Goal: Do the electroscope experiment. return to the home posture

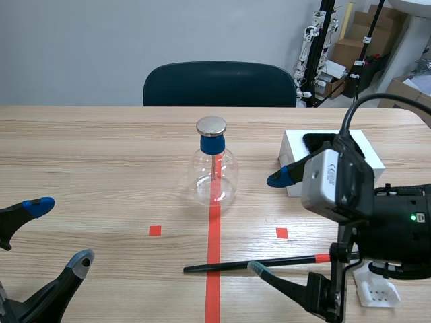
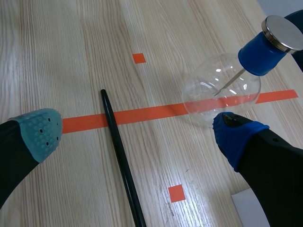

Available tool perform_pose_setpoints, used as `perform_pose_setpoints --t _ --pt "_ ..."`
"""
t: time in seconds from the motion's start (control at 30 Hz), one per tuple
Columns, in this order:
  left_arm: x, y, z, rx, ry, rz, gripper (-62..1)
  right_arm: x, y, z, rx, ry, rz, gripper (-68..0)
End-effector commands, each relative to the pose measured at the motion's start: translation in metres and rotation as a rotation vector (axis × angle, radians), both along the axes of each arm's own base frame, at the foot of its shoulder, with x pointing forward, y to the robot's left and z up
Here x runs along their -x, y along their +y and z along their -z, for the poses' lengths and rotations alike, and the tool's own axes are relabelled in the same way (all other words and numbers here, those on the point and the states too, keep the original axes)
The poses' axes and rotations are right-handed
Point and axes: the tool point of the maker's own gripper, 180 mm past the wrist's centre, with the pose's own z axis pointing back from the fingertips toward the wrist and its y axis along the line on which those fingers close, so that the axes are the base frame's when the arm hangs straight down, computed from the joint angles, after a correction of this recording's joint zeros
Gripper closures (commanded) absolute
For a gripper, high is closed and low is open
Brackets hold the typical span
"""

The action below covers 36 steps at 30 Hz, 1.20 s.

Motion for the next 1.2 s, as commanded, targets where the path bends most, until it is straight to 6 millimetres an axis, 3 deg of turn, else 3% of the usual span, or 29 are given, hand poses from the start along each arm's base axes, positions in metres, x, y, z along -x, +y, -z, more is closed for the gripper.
perform_pose_setpoints --t 0.0,0.7,1.07,1.17 --pt "-0.001 0.002 -0.005 0.009 -0.016 -0.002 -62.3 -0.008 0.001 -0.010 -0.020 -0.028 0.005 -67.1" --pt "-0.001 0.002 -0.005 0.008 -0.016 -0.002 -62.3 -0.008 0.002 -0.011 -0.060 0.005 0.047 -67.1" --pt "-0.010 0.013 -0.004 -0.006 0.035 -0.096 -62.3 -0.026 -0.027 -0.020 -0.142 0.000 0.257 -67.1" --pt "-0.005 0.013 -0.013 -0.019 0.036 -0.114 -62.3 -0.024 -0.037 -0.020 -0.150 0.015 0.286 -67.1"
